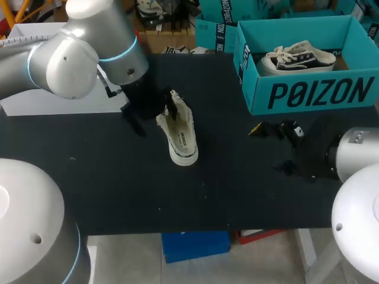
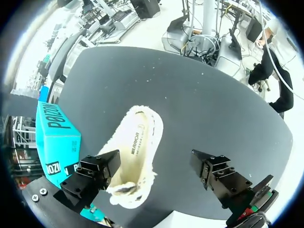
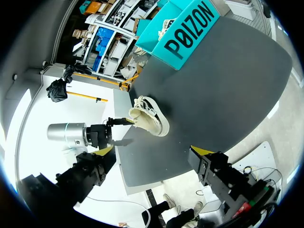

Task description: Take the shoe out of the shoebox, open the shoe tongue, remove and reinsert the insole, then place the shoe into the shoebox

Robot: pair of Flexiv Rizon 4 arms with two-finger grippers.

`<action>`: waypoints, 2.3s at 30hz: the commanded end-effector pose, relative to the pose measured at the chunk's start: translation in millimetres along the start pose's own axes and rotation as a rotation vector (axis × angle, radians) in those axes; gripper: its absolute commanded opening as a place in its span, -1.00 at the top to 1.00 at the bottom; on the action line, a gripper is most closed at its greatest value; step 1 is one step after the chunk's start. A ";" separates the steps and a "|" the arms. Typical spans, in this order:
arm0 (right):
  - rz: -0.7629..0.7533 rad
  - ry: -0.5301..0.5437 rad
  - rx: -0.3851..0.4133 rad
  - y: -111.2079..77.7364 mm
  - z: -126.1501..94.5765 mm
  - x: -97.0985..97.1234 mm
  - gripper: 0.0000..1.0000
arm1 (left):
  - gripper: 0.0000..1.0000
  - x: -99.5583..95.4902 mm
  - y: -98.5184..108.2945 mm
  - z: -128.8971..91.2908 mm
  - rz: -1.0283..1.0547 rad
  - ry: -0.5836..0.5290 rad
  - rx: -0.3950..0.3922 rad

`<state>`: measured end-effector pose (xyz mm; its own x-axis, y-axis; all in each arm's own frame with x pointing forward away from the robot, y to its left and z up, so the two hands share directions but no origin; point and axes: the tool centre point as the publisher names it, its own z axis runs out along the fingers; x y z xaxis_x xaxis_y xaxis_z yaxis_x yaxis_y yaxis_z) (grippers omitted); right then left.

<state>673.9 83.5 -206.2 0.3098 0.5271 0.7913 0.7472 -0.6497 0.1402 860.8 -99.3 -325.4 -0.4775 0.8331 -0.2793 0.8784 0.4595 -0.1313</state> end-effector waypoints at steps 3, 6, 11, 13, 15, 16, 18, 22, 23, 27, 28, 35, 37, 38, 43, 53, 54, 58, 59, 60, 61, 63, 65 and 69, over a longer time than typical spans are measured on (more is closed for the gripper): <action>0.013 0.014 0.036 1.2 -6.0 -6.8 -1.00 | -1.00 10.9 9.8 -13.3 -0.125 -0.142 -0.018; 0.013 0.014 0.036 1.2 -6.0 -6.8 -1.00 | -1.00 13.4 15.4 -17.9 -0.179 -0.182 -0.027; 0.013 0.014 0.036 1.2 -6.0 -6.8 -1.00 | -1.00 10.9 20.5 -21.3 -0.227 -0.229 -0.034; 0.013 0.014 0.036 1.2 -6.0 -6.8 -1.00 | -1.00 4.9 24.9 -21.5 -0.236 -0.249 -0.027; 0.013 0.014 0.036 1.2 -6.0 -6.8 -1.00 | -1.00 -0.3 23.8 -22.3 -0.236 -0.265 -0.026; 0.013 0.014 0.036 1.2 -6.0 -6.8 -1.00 | -1.00 -3.7 25.4 -22.3 -0.239 -0.275 -0.025; 0.013 0.014 0.036 1.2 -6.0 -6.8 -1.00 | -1.00 -10.9 28.3 -21.7 -0.242 -0.293 -0.024; 0.013 0.014 0.036 1.2 -6.0 -6.8 -1.00 | -0.35 -21.9 34.3 -16.9 -0.257 -0.320 -0.026; 0.013 0.014 0.036 1.2 -6.0 -6.8 -1.00 | -0.26 -24.3 35.5 -15.3 -0.263 -0.326 -0.025; 0.013 0.014 0.036 1.2 -6.0 -6.8 -1.00 | 0.34 -32.7 41.9 -10.7 -0.271 -0.339 -0.025; 0.013 0.014 0.036 1.2 -6.0 -6.8 -1.00 | 0.69 -35.1 44.3 -9.9 -0.272 -0.343 -0.030; 0.013 0.014 0.036 1.2 -6.0 -6.8 -1.00 | 1.00 -51.8 58.5 -7.3 -0.280 -0.388 -0.049; 0.013 0.014 0.036 1.2 -6.0 -6.8 -1.00 | 1.00 -57.6 63.4 -5.7 -0.284 -0.394 -0.050; 0.013 0.014 0.036 1.2 -6.0 -6.8 -1.00 | 1.00 -60.8 66.2 -4.3 -0.284 -0.397 -0.052; 0.013 0.014 0.036 1.2 -6.0 -6.8 -1.00 | 1.00 -71.2 72.9 5.1 -0.285 -0.402 -0.056; 0.013 0.014 0.036 1.2 -6.0 -6.8 -1.00 | 1.00 -84.4 74.7 19.0 -0.279 -0.400 -0.025; 0.013 0.014 0.036 1.2 -6.0 -6.8 -1.00 | 1.00 -85.2 74.5 20.0 -0.278 -0.400 -0.021; 0.013 0.014 0.036 1.2 -6.0 -6.8 -1.00 | 1.00 -85.2 72.9 22.7 -0.278 -0.396 -0.008; 0.013 0.014 0.036 1.2 -6.0 -6.8 -1.00 | 1.00 -84.1 72.2 22.6 -0.278 -0.396 -0.006; 0.013 0.014 0.036 1.2 -6.0 -6.8 -1.00 | 1.00 -82.6 71.7 22.2 -0.278 -0.395 -0.005; 0.013 0.014 0.036 1.2 -6.0 -6.8 -1.00 | 1.00 -80.6 71.2 21.1 -0.279 -0.394 -0.002; 0.013 0.014 0.036 1.2 -6.0 -6.8 -1.00 | 0.99 -76.7 70.4 18.7 -0.281 -0.394 0.000; 0.013 0.014 0.036 1.2 -6.0 -6.8 -1.00 | 0.99 -71.2 69.3 16.7 -0.286 -0.393 0.006; 0.013 0.014 0.036 1.2 -6.0 -6.8 -1.00 | 0.93 -61.0 70.0 16.0 -0.308 -0.383 0.015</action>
<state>673.9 83.5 -206.2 0.3099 0.5271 0.7913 0.7472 -0.6497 0.1402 957.4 -132.5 -335.4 -0.6771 0.4898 -0.5492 0.6994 0.6603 -0.2735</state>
